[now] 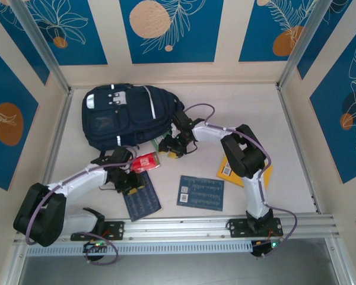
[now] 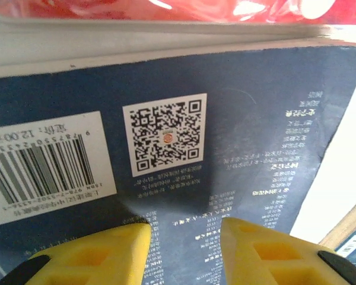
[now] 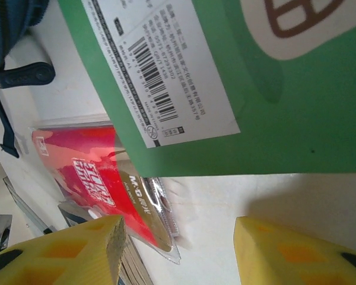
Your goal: Pack the student bag
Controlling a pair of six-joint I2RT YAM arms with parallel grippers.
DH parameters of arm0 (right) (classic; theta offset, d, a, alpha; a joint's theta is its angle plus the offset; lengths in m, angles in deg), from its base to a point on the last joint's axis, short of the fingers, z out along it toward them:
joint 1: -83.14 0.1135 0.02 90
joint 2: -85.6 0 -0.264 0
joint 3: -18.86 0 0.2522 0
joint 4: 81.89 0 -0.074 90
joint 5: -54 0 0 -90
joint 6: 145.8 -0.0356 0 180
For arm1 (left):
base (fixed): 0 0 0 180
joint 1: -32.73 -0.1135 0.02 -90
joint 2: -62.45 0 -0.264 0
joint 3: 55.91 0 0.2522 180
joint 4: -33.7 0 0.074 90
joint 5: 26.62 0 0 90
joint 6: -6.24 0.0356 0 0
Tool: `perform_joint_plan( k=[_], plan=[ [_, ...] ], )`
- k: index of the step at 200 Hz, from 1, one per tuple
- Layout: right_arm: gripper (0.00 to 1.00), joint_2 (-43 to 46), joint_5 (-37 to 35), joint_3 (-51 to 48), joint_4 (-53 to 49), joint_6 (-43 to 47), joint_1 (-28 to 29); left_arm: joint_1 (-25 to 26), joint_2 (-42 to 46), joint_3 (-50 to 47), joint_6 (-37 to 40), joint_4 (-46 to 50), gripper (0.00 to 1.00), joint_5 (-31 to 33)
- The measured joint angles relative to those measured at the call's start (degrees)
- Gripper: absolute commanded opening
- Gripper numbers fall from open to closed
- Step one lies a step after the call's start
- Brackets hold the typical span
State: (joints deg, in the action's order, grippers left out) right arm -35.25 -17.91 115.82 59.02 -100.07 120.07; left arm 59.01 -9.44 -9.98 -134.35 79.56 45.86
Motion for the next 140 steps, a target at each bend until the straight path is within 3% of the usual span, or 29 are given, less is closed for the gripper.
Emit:
perform_joint_plan(
  k=[37, 89, 140],
  plan=[
    [0.52, -0.46, 1.49, 0.09, 0.02, 0.00, 0.37, -0.42, -1.73, 1.53, 1.20, 0.13, 0.37, 2.10],
    [0.51, -0.68, 4.13, 0.09, 0.98, -0.22, 0.63, -3.74, -2.12, 3.34, 3.15, -0.24, 0.37, 10.60],
    [0.45, -2.62, 7.63, 0.39, 4.46, -2.78, 0.52, -4.42, -3.56, 3.54, 3.15, -0.68, 0.35, 11.17]
  ],
)
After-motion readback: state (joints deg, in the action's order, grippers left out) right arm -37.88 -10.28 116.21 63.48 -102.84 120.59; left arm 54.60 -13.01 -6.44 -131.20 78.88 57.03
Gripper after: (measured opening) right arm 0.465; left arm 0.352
